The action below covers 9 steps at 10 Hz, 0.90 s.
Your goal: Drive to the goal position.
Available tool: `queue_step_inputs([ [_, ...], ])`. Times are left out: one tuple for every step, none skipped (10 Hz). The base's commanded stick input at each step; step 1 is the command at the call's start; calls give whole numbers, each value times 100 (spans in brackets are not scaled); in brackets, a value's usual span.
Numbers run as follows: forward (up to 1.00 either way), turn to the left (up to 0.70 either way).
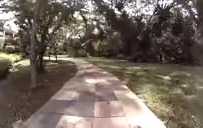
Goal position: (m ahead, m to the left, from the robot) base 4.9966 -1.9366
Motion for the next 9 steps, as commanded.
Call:
queue_step_inputs([
  [45, 27],
  [45, 27],
  [45, 27],
  [45, 0],
  [45, 0],
  [45, 0],
  [45, 0],
  [45, 0],
  [45, 0],
])
